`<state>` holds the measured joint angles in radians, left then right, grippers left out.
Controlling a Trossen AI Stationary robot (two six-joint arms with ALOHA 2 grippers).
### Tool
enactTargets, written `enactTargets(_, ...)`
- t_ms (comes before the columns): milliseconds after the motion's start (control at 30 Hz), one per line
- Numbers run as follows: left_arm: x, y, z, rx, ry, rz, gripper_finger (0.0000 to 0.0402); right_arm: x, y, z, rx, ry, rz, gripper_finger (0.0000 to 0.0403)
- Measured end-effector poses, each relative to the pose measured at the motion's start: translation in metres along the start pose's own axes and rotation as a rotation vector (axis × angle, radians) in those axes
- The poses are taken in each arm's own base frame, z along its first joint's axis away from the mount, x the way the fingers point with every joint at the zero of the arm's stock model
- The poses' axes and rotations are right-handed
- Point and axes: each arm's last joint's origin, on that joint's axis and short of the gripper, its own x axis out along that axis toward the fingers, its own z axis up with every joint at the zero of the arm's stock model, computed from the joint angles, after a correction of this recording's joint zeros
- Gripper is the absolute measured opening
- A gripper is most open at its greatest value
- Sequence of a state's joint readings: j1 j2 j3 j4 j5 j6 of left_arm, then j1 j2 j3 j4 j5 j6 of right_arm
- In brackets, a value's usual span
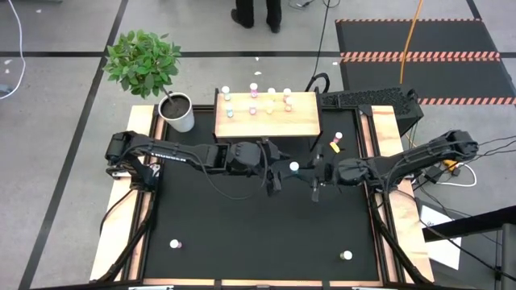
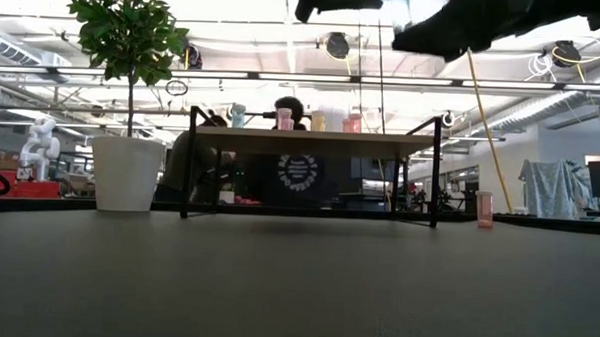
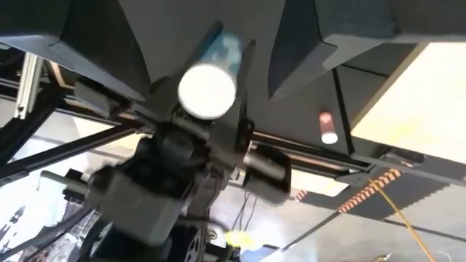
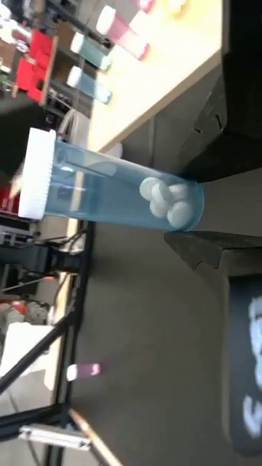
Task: Pick and place medicine bottles onto shelf by color
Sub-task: Put the blue pill bottle on the shelf aligned with the other blue pill bottles
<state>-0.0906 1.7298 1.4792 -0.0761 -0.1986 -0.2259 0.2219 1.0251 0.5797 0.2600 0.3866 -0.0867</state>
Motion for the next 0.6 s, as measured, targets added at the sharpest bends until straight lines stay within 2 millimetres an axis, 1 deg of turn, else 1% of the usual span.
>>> enactTargets(133, 0.0000, 0.0002, 0.0002, 0.022, -0.003, 0.007, 0.0275, 0.0055, -0.0006, -0.0023, 0.009, 0.005, 0.030, 0.0091)
enactTargets(400, 0.0000, 0.0004, 0.0008, 0.032, -0.011, 0.016, 0.0274, 0.0059, -0.0011, -0.0008, 0.019, -0.009, 0.028, 0.0091)
enactTargets(500, 0.0000, 0.0001, 0.0022, 0.047, -0.026, 0.016, 0.0262, 0.0067, -0.0034, -0.0008, 0.025, -0.010, 0.021, 0.0091)
enactTargets(600, 0.0020, 0.0012, 0.0010, 0.072, -0.022, 0.020, 0.0239, 0.0076, -0.0061, -0.0006, 0.031, -0.012, 0.009, 0.0091)
